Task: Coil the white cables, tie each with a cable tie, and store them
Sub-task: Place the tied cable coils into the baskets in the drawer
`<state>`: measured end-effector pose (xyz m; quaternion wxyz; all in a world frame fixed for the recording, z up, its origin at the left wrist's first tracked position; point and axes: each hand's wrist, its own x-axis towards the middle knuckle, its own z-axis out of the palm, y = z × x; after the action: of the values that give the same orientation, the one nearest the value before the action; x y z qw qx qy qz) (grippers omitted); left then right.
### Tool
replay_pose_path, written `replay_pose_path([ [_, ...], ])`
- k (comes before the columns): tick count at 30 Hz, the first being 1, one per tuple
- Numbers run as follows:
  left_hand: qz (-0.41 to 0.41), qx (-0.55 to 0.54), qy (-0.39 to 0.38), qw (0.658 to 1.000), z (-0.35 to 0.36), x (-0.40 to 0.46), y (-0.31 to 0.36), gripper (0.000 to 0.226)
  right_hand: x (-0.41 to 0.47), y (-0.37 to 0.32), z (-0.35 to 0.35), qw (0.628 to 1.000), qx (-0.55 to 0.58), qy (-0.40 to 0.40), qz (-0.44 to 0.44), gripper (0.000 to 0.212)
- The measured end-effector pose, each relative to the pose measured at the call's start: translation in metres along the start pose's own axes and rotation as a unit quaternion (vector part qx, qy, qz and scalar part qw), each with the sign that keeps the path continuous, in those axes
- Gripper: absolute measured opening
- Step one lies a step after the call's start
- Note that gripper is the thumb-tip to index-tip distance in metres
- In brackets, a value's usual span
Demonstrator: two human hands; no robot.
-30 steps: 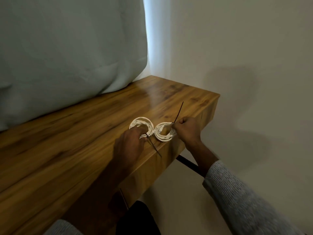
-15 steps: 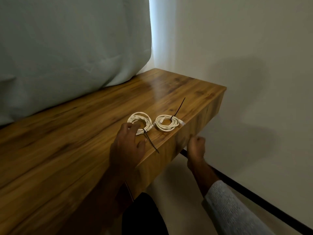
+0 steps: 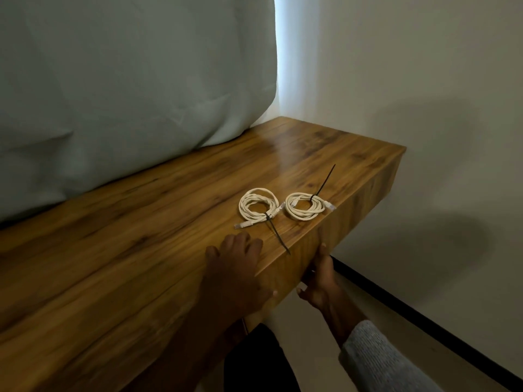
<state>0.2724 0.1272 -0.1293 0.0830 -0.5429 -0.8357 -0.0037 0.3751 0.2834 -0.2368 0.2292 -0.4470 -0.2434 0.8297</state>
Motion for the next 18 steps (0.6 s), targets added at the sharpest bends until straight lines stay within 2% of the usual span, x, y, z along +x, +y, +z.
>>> replay_pose_path([
  [3, 0.019, 0.022, -0.009, 1.000, 0.000, -0.005, 0.000, 0.096, -0.005, 0.003, -0.012, 1.000, -0.018, 0.012, -0.005, 0.098],
  [6, 0.099, -0.001, 0.005, 0.995, -0.002, -0.011, 0.008, 0.101, -0.020, 0.008, -0.044, 0.997, -0.029, 0.054, -0.042, 0.092],
  [9, 0.189, -0.058, 0.042, 0.979, 0.005, -0.021, 0.034, 0.087, -0.038, 0.004, -0.082, 0.975, -0.104, 0.134, -0.145, 0.079],
  [11, 0.219, -0.105, 0.051, 0.969, 0.015, -0.033, 0.054, 0.075, -0.056, -0.006, -0.102, 0.913, -0.176, 0.214, -0.299, 0.068],
  [12, 0.233, -0.125, 0.053, 0.963, 0.019, -0.038, 0.063, 0.067, -0.068, -0.014, -0.107, 0.864, -0.211, 0.241, -0.388, 0.060],
  [14, 0.268, -0.162, 0.051, 0.948, 0.022, -0.046, 0.078, 0.052, -0.097, -0.035, -0.107, 0.734, -0.303, 0.278, -0.540, 0.035],
  [16, 0.293, -0.195, 0.045, 0.935, 0.019, -0.049, 0.085, 0.049, -0.122, -0.056, -0.099, 0.617, -0.405, 0.258, -0.623, 0.017],
  [18, 0.317, -0.204, 0.081, 0.923, 0.018, -0.044, 0.086, 0.051, -0.135, -0.071, -0.083, 0.567, -0.475, 0.199, -0.643, 0.011],
])
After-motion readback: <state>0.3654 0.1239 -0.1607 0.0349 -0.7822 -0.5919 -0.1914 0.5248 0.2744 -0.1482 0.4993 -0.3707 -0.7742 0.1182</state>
